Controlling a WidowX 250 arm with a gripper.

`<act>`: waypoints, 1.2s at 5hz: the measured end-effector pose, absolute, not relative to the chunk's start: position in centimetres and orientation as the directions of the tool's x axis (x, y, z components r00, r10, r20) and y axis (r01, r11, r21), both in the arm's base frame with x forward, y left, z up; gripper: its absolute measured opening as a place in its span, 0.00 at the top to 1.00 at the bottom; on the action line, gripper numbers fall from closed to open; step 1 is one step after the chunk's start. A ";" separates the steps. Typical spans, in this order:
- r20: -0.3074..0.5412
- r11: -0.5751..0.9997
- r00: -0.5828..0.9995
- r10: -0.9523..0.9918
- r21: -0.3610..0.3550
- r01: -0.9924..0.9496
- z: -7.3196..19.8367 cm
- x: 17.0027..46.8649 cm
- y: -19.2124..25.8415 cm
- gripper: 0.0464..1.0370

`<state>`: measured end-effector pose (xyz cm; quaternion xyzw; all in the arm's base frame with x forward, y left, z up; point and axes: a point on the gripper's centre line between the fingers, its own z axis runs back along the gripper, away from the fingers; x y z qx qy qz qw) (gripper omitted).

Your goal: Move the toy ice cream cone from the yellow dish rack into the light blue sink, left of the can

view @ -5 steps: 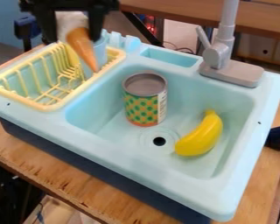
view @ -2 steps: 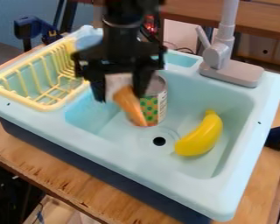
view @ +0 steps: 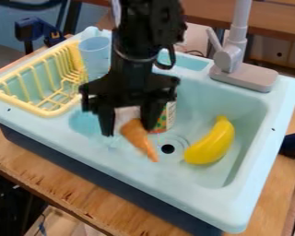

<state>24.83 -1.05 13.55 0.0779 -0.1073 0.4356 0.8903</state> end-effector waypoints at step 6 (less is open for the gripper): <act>0.196 0.580 0.571 0.797 0.012 -0.814 12.1 26.3 0.4 0.03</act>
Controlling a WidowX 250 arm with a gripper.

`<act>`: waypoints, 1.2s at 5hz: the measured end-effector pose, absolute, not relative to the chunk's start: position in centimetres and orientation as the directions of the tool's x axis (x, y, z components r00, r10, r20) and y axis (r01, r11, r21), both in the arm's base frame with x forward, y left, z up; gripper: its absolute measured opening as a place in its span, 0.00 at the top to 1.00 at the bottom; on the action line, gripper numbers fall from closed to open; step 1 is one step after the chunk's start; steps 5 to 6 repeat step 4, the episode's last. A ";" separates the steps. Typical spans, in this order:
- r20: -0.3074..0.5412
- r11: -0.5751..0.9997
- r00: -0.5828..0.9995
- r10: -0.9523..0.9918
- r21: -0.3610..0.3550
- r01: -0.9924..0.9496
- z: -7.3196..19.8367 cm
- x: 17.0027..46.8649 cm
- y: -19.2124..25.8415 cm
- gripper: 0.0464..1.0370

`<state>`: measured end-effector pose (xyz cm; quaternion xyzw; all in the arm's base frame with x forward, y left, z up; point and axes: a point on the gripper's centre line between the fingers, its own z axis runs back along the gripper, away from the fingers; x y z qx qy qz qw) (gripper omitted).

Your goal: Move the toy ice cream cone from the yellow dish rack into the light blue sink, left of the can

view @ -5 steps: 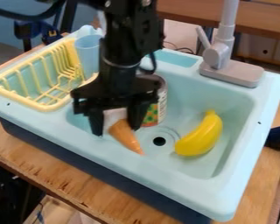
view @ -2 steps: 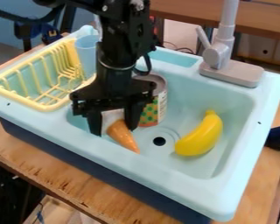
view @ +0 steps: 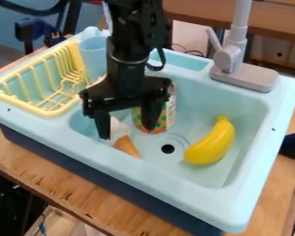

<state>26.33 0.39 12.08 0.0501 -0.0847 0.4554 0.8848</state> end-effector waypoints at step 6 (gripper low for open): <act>0.118 0.879 0.912 0.394 0.241 -0.411 17.5 26.3 -2.7 0.03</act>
